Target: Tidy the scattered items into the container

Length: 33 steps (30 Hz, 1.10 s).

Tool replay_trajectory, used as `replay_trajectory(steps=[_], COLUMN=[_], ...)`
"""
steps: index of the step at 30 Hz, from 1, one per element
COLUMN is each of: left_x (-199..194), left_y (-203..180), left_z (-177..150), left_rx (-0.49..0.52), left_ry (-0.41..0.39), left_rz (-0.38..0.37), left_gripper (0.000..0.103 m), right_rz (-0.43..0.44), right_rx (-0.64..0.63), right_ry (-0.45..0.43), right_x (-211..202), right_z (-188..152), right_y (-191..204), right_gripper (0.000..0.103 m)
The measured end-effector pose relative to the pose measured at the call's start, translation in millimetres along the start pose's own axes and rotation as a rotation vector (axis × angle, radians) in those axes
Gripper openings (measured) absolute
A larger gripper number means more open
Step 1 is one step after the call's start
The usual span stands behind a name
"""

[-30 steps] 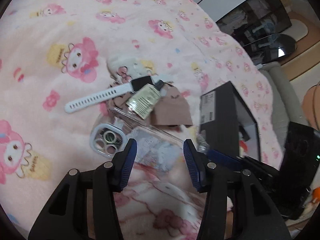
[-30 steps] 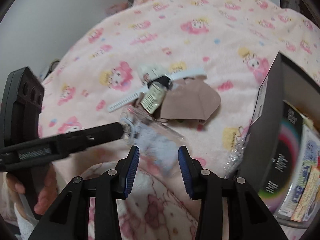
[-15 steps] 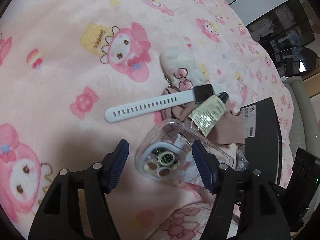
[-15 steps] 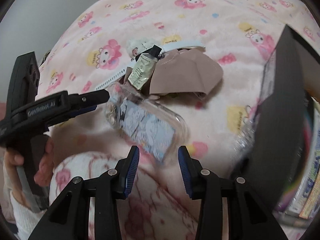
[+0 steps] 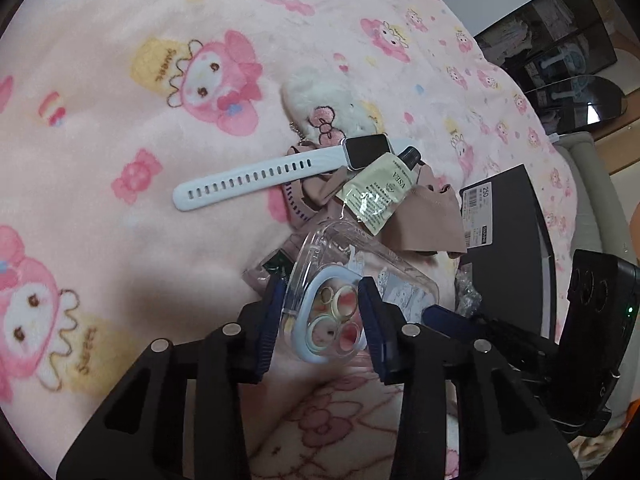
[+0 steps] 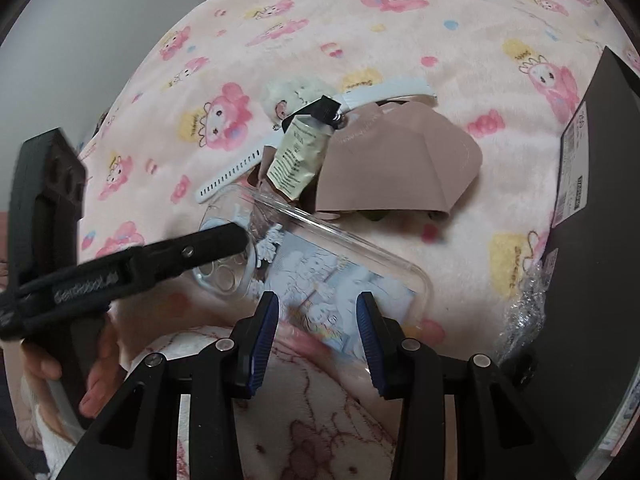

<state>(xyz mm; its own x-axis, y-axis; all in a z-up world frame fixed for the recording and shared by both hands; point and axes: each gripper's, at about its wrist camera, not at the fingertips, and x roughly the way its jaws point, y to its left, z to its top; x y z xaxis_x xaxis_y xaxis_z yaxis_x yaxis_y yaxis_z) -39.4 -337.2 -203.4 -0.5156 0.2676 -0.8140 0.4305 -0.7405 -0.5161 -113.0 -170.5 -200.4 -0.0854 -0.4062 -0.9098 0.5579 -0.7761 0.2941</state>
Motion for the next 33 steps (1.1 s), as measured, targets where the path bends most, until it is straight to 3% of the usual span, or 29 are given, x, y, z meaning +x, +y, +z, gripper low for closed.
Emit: replay_trajectory(steps=[4, 6, 9, 11, 14, 17, 21, 26, 29, 33], left_x=[-15.3, -25.4, -26.3, -22.6, -18.0, -6.5, -13.6, -47.1, -66.8, -81.0], left_y=[9.0, 23.4, 43.0, 45.4, 42.1, 38.3, 16.4, -10.5, -36.4, -84.5], left_z=[-8.9, -12.4, -16.2, -17.3, -12.3, -5.7, -6.4, -7.8, -11.5, -21.0], left_rx=[-0.023, -0.064, -0.096, -0.067, -0.052, -0.053, -0.004, 0.051, 0.098, 0.188], left_ry=[-0.052, -0.080, -0.050, -0.029, -0.023, -0.008, -0.031, -0.078, -0.105, -0.117], left_rz=[0.044, 0.051, 0.035, 0.071, 0.063, 0.064, 0.089, 0.040, 0.010, -0.039], left_gripper=[0.037, 0.027, 0.028, 0.041, 0.052, 0.051, 0.051, 0.051, 0.051, 0.051], right_rz=[-0.039, -0.036, -0.020, 0.000, 0.046, 0.097, 0.038, 0.051, 0.091, 0.078], right_rx=[-0.008, -0.015, -0.020, -0.009, 0.041, 0.077, 0.024, 0.025, 0.054, 0.050], right_ry=[0.029, 0.038, 0.047, 0.077, 0.125, 0.125, 0.057, -0.044, -0.102, -0.192], right_x=[3.1, 3.5, 6.8, 15.0, 28.8, 33.2, 16.9, -25.6, -59.1, -111.0], right_z=[-4.3, -4.9, -2.3, 1.2, 6.1, 11.0, 12.3, 7.8, 0.8, -21.0], right_y=[2.2, 1.9, 1.6, 0.0, -8.3, -15.0, -6.1, -7.4, -14.3, -23.5], right_gripper=[0.038, 0.043, 0.048, 0.048, 0.050, 0.050, 0.043, 0.043, 0.042, 0.042])
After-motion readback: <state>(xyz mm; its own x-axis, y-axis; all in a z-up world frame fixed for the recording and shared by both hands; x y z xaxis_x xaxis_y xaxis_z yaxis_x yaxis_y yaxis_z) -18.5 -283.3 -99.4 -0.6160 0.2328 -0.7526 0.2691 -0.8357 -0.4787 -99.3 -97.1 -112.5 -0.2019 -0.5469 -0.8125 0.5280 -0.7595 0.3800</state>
